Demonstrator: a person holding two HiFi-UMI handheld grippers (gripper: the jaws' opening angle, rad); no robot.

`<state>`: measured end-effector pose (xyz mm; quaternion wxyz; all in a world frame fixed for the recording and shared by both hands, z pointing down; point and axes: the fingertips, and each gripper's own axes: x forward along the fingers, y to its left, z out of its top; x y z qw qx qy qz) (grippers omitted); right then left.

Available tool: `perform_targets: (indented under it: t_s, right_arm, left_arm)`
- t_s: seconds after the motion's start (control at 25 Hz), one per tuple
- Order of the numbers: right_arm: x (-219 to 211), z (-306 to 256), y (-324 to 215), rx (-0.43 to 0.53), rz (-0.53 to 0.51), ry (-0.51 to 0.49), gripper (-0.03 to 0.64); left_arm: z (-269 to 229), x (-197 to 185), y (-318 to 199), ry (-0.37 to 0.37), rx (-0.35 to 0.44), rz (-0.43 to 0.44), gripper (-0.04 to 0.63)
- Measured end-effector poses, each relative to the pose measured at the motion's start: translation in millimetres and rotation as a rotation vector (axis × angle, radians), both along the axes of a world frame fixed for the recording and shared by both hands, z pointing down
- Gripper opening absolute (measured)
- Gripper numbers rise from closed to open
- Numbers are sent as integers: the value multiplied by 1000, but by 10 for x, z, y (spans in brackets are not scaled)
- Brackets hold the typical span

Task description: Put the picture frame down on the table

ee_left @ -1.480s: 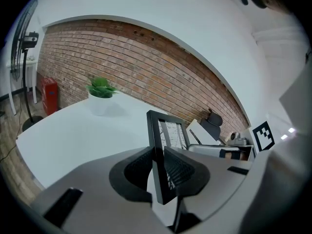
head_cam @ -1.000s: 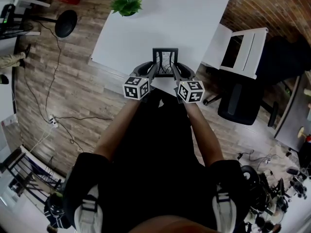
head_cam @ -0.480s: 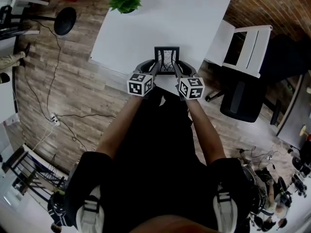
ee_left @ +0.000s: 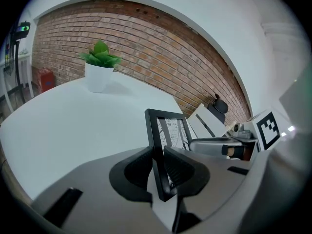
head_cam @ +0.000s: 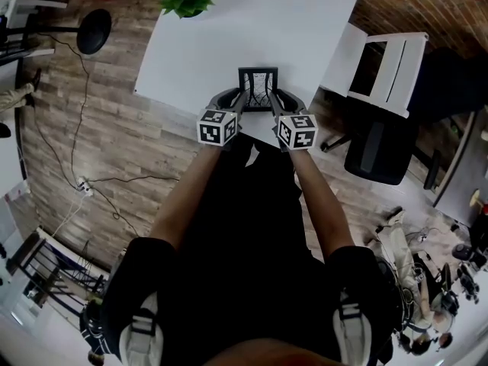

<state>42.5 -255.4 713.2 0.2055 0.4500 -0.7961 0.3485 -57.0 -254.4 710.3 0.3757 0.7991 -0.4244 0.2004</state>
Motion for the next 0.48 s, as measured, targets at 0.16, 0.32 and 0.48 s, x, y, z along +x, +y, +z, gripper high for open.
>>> perform_targets:
  t_s: [0.16,0.32,0.48]
  right_arm:
    - [15,75,-27,-14,4,9,77]
    - [-4,124,-66,-22,6,10,77]
    - [-14,168,-93,-30,6,13,78]
  left_arm:
    - [68,19,-24,-2,-11,3,86]
    - [125,0,-63,-8,-19,8,87]
    - [176,-6,-86,-10,-25,17,87]
